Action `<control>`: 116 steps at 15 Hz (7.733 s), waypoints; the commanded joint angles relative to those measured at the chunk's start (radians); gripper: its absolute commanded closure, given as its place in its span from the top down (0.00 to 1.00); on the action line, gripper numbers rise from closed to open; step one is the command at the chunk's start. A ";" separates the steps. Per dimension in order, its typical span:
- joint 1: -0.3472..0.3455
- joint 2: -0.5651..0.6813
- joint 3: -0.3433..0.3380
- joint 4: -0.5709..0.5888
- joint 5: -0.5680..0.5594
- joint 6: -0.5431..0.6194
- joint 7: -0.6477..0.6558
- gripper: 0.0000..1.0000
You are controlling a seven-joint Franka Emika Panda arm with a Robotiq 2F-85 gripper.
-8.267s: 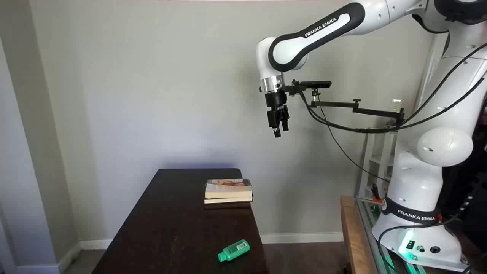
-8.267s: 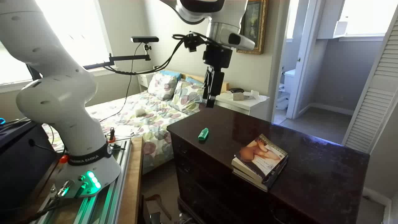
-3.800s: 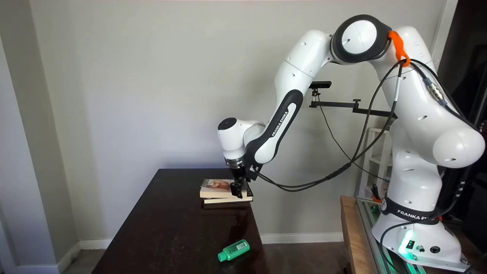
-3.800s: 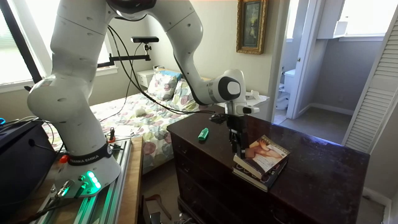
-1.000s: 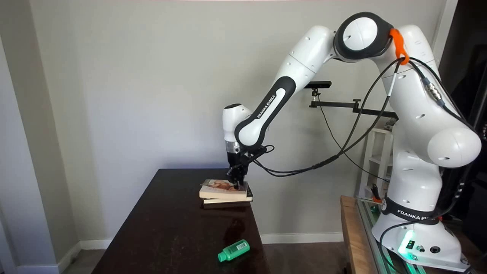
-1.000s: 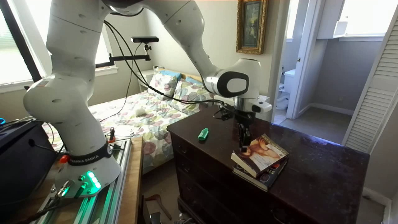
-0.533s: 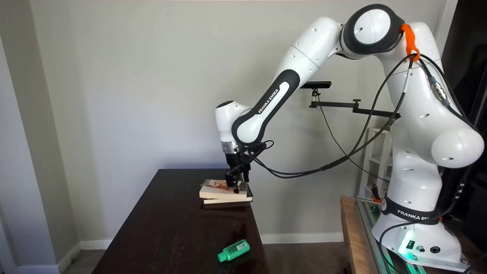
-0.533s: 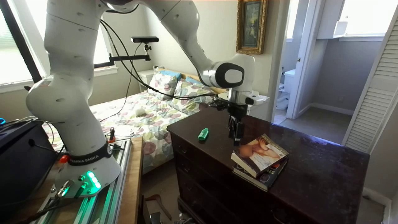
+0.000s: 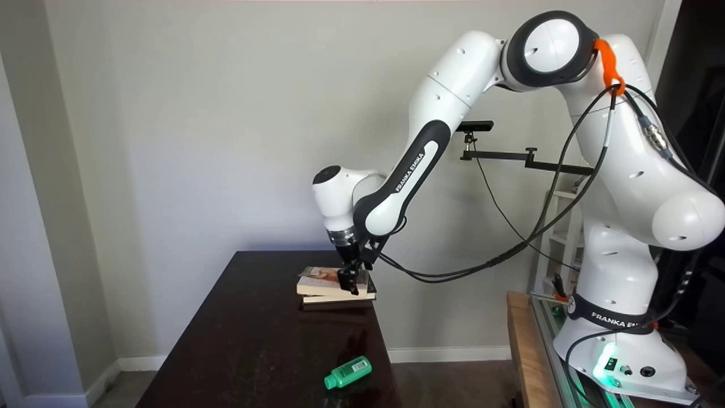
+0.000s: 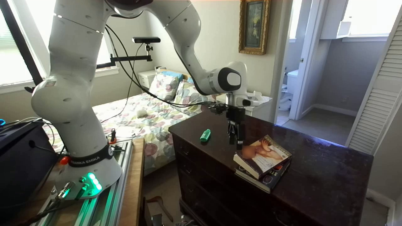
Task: Turn the book on top upside down.
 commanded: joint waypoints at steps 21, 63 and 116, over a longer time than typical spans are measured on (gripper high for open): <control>0.035 0.123 -0.026 0.008 -0.447 0.063 0.413 0.47; -0.270 -0.182 0.105 0.099 0.539 -0.289 -0.581 0.68; 0.226 0.155 -0.033 0.002 -0.016 0.328 -0.108 0.59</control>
